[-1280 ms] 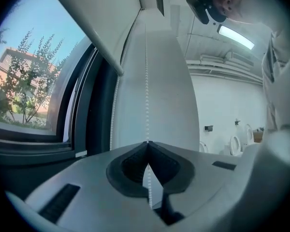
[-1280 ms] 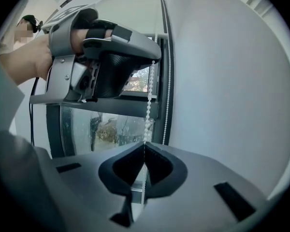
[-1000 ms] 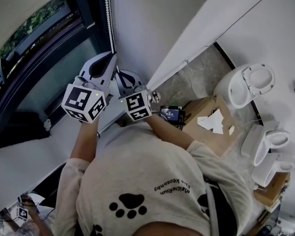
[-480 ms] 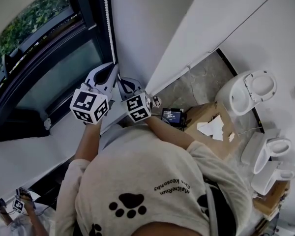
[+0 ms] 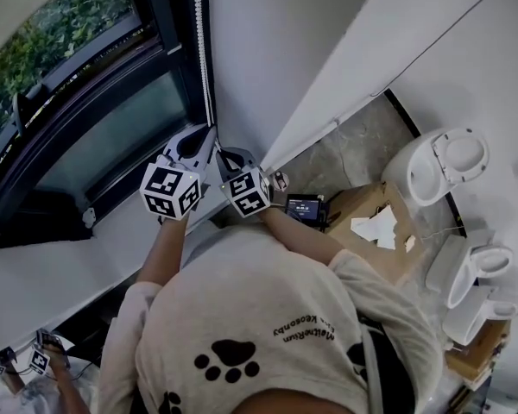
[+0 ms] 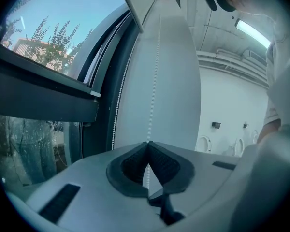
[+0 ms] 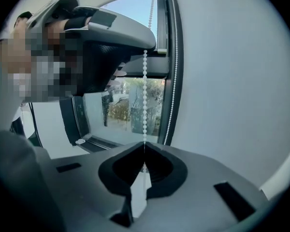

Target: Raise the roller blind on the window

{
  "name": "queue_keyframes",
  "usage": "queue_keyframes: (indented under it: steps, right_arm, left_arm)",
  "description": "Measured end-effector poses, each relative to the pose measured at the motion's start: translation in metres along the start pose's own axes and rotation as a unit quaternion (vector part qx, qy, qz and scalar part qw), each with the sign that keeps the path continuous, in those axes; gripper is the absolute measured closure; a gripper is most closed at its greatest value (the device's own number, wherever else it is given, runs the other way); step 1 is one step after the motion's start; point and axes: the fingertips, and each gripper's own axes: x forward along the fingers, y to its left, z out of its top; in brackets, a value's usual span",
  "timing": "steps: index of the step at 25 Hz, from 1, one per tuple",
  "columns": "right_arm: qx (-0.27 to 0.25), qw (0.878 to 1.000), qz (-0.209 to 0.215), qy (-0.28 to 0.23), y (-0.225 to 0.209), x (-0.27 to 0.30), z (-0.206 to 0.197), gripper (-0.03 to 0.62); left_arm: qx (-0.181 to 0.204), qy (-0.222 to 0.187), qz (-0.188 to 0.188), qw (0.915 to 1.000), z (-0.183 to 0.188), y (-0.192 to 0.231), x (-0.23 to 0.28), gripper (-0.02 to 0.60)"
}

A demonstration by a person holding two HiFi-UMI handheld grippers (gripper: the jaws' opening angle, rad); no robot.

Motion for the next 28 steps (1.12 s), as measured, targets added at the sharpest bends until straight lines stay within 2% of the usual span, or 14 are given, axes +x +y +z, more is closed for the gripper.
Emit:
queue_keyframes:
  steps: [6,9,13,17,21,24,28]
  right_arm:
    - [-0.001,1.000,-0.007,-0.016,0.003,-0.001,0.001,0.583]
    - [0.008,0.999,-0.019,-0.044,0.000,-0.007,0.013,0.578]
    - [0.021,0.995,-0.043,-0.085,-0.006,-0.025,0.037,0.511]
    - [0.026,0.989,-0.091,-0.116,-0.020,-0.062,0.061,0.513]
    - [0.038,0.976,-0.118,-0.181,-0.034,-0.112,0.123,0.513]
    - [0.036,0.965,-0.093,-0.241,-0.034,-0.138,0.189,0.513]
    - [0.032,0.960,-0.058,-0.273,-0.035,-0.148,0.258,0.513]
  left_arm:
    - [0.000,-0.003,-0.022,0.9998,0.000,-0.002,0.002,0.572]
    - [-0.001,-0.013,-0.034,0.9993,0.001,0.000,0.004,0.573]
    - [0.007,-0.022,-0.048,0.9986,0.002,0.000,0.006,0.572]
    - [0.014,-0.026,-0.060,0.9977,0.002,-0.002,0.008,0.572]
    - [0.014,-0.029,-0.067,0.9973,0.002,-0.001,0.008,0.572]
    - [0.016,-0.028,-0.072,0.9969,0.002,-0.002,0.007,0.572]
    - [0.012,-0.029,-0.075,0.9967,0.001,-0.007,0.006,0.572]
